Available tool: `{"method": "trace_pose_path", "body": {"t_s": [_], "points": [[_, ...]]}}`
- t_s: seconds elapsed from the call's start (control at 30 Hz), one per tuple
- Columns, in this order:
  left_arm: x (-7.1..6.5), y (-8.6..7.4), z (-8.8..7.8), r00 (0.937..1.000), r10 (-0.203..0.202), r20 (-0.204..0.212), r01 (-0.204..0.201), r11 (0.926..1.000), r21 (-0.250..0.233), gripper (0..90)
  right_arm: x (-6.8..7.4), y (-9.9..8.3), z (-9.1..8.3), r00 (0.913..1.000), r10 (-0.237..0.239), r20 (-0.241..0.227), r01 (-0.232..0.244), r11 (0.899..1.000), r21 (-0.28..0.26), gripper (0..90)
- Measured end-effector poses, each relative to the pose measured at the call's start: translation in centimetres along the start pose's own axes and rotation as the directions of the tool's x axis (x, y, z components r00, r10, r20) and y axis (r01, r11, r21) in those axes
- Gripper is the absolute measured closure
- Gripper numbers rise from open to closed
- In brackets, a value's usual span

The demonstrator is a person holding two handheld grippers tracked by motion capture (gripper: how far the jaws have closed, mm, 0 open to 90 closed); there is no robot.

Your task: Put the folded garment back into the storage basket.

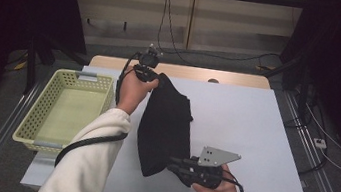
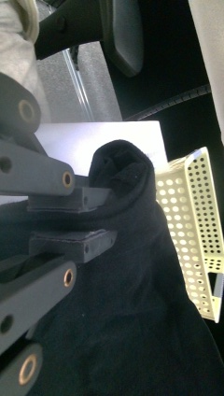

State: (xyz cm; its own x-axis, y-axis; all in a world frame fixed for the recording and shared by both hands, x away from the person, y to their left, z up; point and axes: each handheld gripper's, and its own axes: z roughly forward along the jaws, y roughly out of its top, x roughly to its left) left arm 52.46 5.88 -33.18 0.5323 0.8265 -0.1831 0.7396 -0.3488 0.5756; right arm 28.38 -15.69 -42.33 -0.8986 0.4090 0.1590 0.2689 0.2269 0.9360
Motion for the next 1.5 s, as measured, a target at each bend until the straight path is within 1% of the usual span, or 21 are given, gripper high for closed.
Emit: {"method": "trace_pose_path", "body": {"t_s": [0.07, 0.13, 0.23, 0.3, 0.33, 0.4, 0.47, 0.5, 0.7, 0.77, 0.83, 1.0, 1.17, 1.27, 1.33, 1.4, 1.43, 1.5], "points": [[0.2, 0.1, -0.4, 1.0, -0.002, -0.007, 0.002, 1.0, -0.001, 84.7, 0.1, 0.3, 0.2, 1.0, 0.0, 0.005, 0.0, 1.0, -0.007, 81.5], [0.4, 0.2, -0.8, 0.9999, 0.004, -0.011, -0.004, 1.0, 0.0, 84.7, 0.1, 0.6, 0.5, 1.0, -0.001, -0.002, 0.001, 1.0, -0.02, 81.4], [0.6, 0.2, -1.2, 0.9999, 0.004, -0.015, -0.004, 1.0, 0.003, 84.7, 0.2, 0.9, 0.9, 1.0, -0.007, -0.003, 0.007, 1.0, -0.022, 81.4], [0.8, 0.2, -1.4, 0.9999, 0.005, -0.016, -0.005, 1.0, 0.007, 84.7, 0.3, 1.1, 1.3, 1.0, 0.002, 0.0, -0.002, 1.0, -0.025, 81.4], [1.0, 0.2, -1.7, 0.9997, 0.003, -0.025, -0.003, 1.0, 0.005, 84.7, 0.3, 1.2, 1.4, 1.0, 0.001, -0.004, -0.001, 0.999, -0.032, 81.5], [1.3, 0.3, -2.1, 0.9996, 0.007, -0.028, -0.006, 1.0, 0.007, 84.7, 0.4, 1.3, 1.6, 1.0, 0.007, -0.004, -0.007, 0.999, -0.047, 81.4], [1.5, 0.4, -2.5, 0.9994, 0.005, -0.035, -0.004, 1.0, 0.005, 84.7, 0.4, 1.6, 1.8, 1.0, 0.002, -0.006, -0.002, 0.998, -0.055, 81.5], [1.7, 0.5, -2.8, 0.9993, 0.012, -0.035, -0.012, 0.9999, 0.005, 84.7, 0.4, 1.8, 1.9, 1.0, 0.0, -0.006, 0.0, 0.998, -0.063, 81.5], [2.0, 0.8, -4.1, 0.9986, 0.012, -0.05, -0.012, 0.9999, 0.006, 84.7, 0.7, 2.6, 2.7, 0.9997, -0.011, -0.02, 0.01, 0.997, -0.075, 81.4], [2.2, 0.8, -4.3, 0.9987, 0.014, -0.05, -0.013, 0.9999, 0.009, 84.7, 0.9, 2.7, 3.0, 0.9996, -0.015, -0.023, 0.013, 0.997, -0.078, 81.4], [2.3, 0.8, -4.5, 0.9989, 0.002, -0.046, -0.002, 1.0, 0.007, 84.8, 1.0, 2.8, 3.2, 0.9995, -0.016, -0.027, 0.014, 0.997, -0.081, 81.4], [2.7, 0.9, -5.1, 0.9989, 0.003, -0.048, -0.003, 1.0, 0.007, 84.8, 1.4, 3.2, 4.1, 0.9985, -0.027, -0.047, 0.023, 0.996, -0.085, 81.5], [3.1, 0.9, -5.6, 0.9986, 0.005, -0.052, -0.005, 1.0, 0.008, 84.8, 1.6, 3.8, 4.7, 0.9986, -0.033, -0.041, 0.029, 0.995, -0.094, 81.4], [3.5, 1.0, -6.1, 0.9981, 0.013, -0.061, -0.012, 0.9999, 0.008, 84.8, 1.7, 4.0, 5.1, 0.9987, -0.034, -0.039, 0.03, 0.995, -0.091, 81.4], [3.8, 1.0, -6.4, 0.998, 0.01, -0.062, -0.009, 0.9999, 0.008, 84.8, 1.8, 4.1, 5.3, 0.9986, -0.026, -0.045, 0.022, 0.995, -0.099, 81.4], [4.0, 1.0, -6.7, 0.9982, -0.006, -0.059, 0.006, 1.0, 0.0, 84.8, 1.8, 4.1, 5.6, 0.9987, -0.024, -0.046, 0.019, 0.995, -0.102, 81.4], [4.0, 1.0, -6.8, 0.9981, -0.005, -0.061, 0.005, 1.0, 0.0, 84.8, 1.9, 4.1, 5.8, 0.9986, -0.021, -0.048, 0.016, 0.995, -0.102, 81.4], [4.1, 1.1, -7.0, 0.9983, -0.006, -0.058, 0.006, 1.0, -0.001, 84.8, 1.9, 4.3, 6.0, 0.9984, -0.028, -0.049, 0.023, 0.995, -0.1, 81.5]]}}
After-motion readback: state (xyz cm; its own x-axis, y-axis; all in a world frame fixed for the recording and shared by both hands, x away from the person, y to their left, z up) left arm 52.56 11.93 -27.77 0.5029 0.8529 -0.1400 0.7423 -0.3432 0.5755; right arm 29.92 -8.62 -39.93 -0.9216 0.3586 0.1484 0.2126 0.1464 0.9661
